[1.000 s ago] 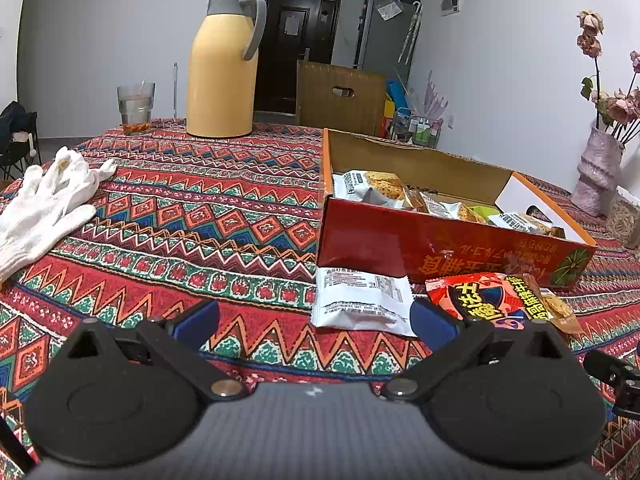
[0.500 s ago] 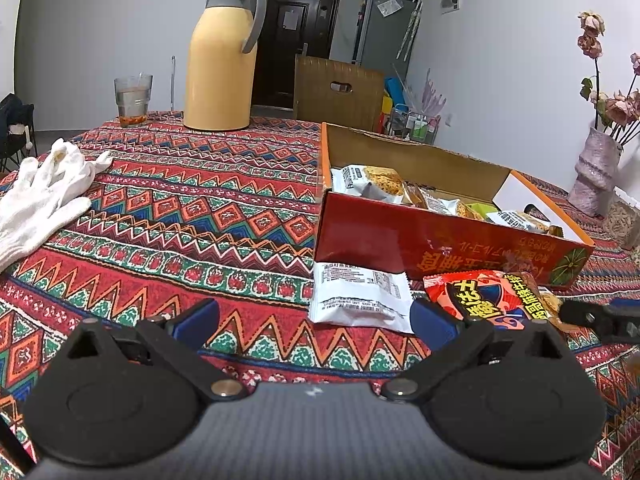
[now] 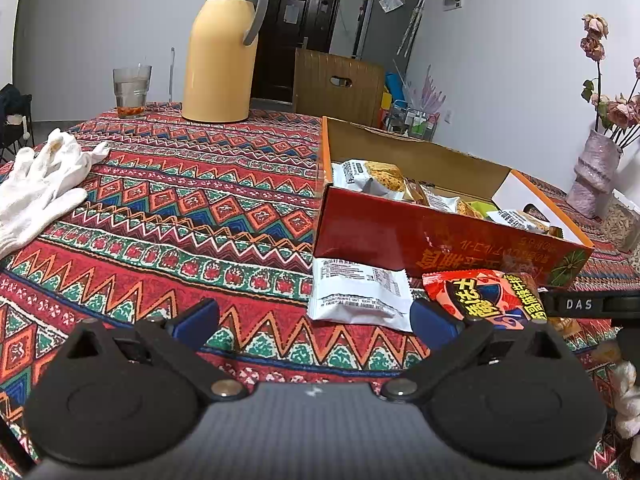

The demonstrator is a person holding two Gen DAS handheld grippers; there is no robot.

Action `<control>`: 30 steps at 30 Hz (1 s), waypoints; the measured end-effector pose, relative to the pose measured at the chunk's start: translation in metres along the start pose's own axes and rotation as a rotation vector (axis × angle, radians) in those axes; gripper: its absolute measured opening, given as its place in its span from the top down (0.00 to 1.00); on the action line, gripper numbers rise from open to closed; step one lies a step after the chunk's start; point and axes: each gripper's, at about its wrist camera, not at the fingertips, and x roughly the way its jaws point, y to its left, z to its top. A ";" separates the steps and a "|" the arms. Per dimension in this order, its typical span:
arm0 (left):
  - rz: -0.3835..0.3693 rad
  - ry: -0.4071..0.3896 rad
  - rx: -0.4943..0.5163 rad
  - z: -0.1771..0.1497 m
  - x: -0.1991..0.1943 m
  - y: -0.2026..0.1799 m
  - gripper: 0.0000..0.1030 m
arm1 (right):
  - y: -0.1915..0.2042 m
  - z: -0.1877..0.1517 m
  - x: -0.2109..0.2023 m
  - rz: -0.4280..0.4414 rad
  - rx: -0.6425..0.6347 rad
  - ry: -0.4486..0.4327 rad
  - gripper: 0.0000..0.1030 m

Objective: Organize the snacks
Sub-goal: 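Grasp the cookie packet with the right tool while the left tool grasps the white wrapper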

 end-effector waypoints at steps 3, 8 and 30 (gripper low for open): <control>-0.002 0.008 -0.006 0.000 0.001 0.001 0.00 | 0.001 -0.001 -0.001 0.009 -0.011 -0.002 0.48; 0.000 0.009 -0.012 0.000 0.002 0.001 0.00 | -0.002 -0.003 -0.005 0.033 0.001 -0.018 0.51; 0.072 0.073 0.074 0.020 0.004 -0.018 0.00 | -0.025 -0.024 -0.044 0.020 0.092 -0.264 0.51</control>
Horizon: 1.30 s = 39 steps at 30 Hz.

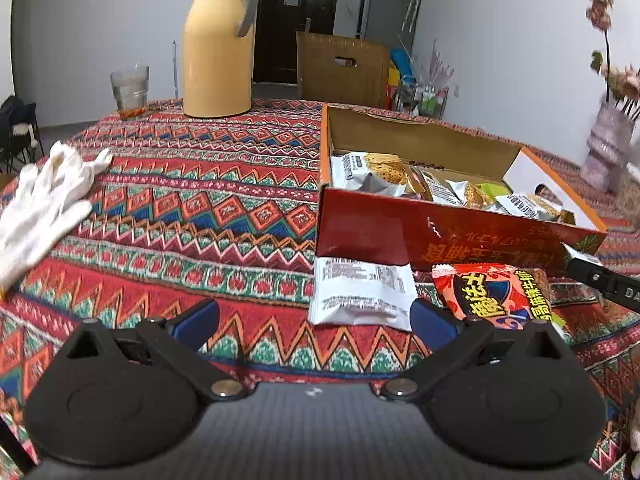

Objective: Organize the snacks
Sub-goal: 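Grasp the cookie packet with the right tool while the left tool grasps the white wrapper, then lift the cookie packet and white wrapper toward the box with both tools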

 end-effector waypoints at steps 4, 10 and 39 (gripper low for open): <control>0.017 0.034 0.037 0.016 0.010 -0.011 0.00 | -0.003 0.000 -0.001 0.008 0.020 -0.005 0.51; 0.026 0.111 0.059 0.030 0.039 -0.029 0.00 | -0.006 0.000 -0.002 0.022 0.033 -0.012 0.51; 0.050 0.163 0.055 0.023 0.081 -0.037 0.00 | -0.008 -0.001 -0.001 0.038 0.045 -0.008 0.50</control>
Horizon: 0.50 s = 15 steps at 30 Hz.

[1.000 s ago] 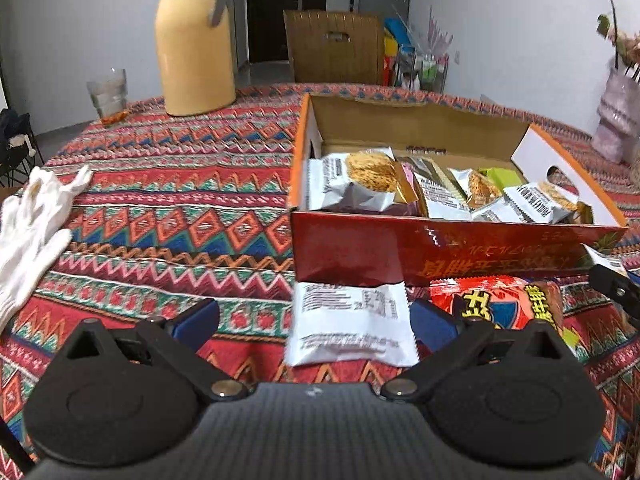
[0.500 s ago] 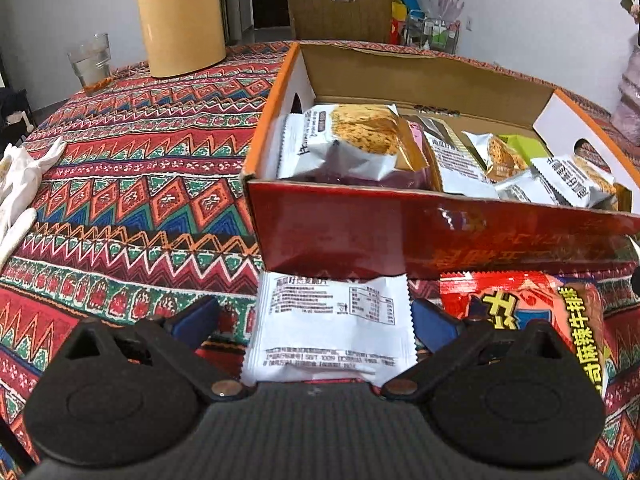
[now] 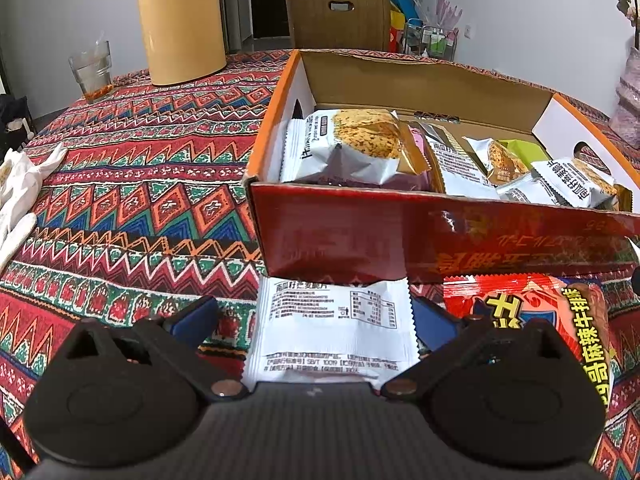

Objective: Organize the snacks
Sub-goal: 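Lift the cookie packet and white wrapper toward the box with both tools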

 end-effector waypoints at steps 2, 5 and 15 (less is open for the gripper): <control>-0.002 0.005 -0.001 0.001 0.000 0.001 0.00 | 0.000 0.000 0.000 0.001 -0.001 -0.001 0.50; -0.003 0.010 -0.001 0.002 0.000 0.001 0.00 | 0.000 0.000 0.000 0.001 -0.003 -0.002 0.50; -0.047 -0.024 -0.020 -0.002 -0.018 0.005 0.36 | 0.001 0.000 0.001 0.003 -0.004 -0.003 0.50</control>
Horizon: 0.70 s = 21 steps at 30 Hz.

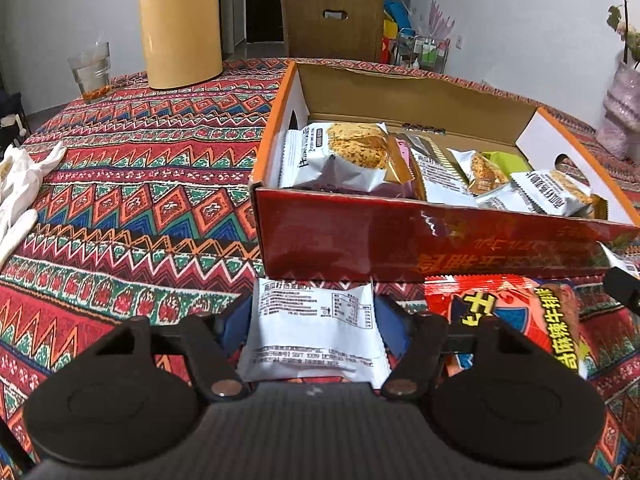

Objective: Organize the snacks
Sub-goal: 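Lift the cookie packet and white wrapper toward the box with both tools, then lower both packets into the box and open both tools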

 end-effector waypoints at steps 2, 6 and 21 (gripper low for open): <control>-0.002 -0.007 0.002 -0.001 -0.004 0.000 0.37 | 0.000 0.000 0.000 -0.001 -0.001 -0.001 0.50; -0.010 -0.022 -0.003 -0.004 -0.012 0.002 0.37 | 0.002 0.000 -0.002 -0.002 -0.008 -0.011 0.50; -0.036 -0.160 -0.003 0.020 -0.065 0.001 0.35 | 0.023 0.014 -0.025 -0.031 -0.113 -0.107 0.51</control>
